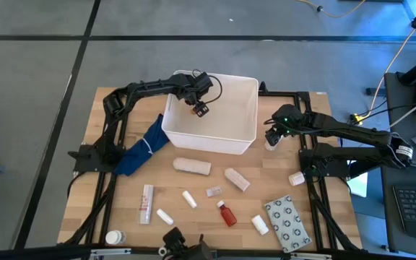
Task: Pick & place medical supplies in basket/bin
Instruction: Put the light brown bandage into the white bin, then adjust the white bin
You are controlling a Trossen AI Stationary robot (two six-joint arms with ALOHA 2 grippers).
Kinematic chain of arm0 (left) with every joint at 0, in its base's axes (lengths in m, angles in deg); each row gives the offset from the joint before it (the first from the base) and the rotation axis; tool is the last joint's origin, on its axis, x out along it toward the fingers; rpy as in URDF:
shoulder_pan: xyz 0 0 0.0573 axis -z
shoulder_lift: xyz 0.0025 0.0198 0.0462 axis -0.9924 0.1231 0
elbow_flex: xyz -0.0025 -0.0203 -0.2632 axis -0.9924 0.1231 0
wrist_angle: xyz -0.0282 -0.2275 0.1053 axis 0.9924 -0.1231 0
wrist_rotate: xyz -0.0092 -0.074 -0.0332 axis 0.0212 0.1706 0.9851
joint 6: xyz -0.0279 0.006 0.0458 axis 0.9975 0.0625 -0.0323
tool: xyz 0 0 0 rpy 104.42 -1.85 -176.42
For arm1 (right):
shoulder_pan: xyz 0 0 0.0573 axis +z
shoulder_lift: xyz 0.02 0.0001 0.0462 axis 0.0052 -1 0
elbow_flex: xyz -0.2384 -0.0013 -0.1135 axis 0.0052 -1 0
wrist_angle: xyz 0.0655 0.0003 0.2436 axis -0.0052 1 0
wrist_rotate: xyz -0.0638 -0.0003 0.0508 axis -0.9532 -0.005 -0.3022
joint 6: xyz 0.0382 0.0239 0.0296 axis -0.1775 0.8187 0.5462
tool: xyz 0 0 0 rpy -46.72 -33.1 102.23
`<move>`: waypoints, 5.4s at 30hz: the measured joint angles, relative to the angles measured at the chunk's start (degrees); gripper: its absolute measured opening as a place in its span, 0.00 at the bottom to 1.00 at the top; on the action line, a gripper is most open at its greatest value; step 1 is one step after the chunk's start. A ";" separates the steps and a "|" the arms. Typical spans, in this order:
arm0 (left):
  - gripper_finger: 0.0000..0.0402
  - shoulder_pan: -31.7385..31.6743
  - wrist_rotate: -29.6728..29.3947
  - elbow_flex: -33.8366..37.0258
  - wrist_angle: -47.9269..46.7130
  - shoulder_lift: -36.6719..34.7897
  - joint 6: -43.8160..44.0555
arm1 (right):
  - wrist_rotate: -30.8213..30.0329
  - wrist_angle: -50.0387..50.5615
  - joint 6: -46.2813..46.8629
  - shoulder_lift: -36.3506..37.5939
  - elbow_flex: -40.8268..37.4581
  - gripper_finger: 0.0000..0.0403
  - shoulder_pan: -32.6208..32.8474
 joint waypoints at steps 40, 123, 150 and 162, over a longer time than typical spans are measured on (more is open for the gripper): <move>0.67 2.31 -9.06 24.11 11.69 -35.69 -2.60 | -7.73 19.96 -52.09 -26.21 11.15 0.54 3.23; 0.67 6.47 -0.18 56.35 55.86 -63.09 -6.78 | -17.08 23.88 -17.71 -66.86 62.31 0.36 -0.86; 0.67 6.47 9.82 56.35 54.27 -65.69 -3.34 | -6.36 50.65 22.81 -28.64 53.12 0.47 30.21; 0.67 6.47 9.71 56.35 53.58 -65.59 -3.32 | -3.58 47.41 37.67 -25.00 28.64 0.47 42.21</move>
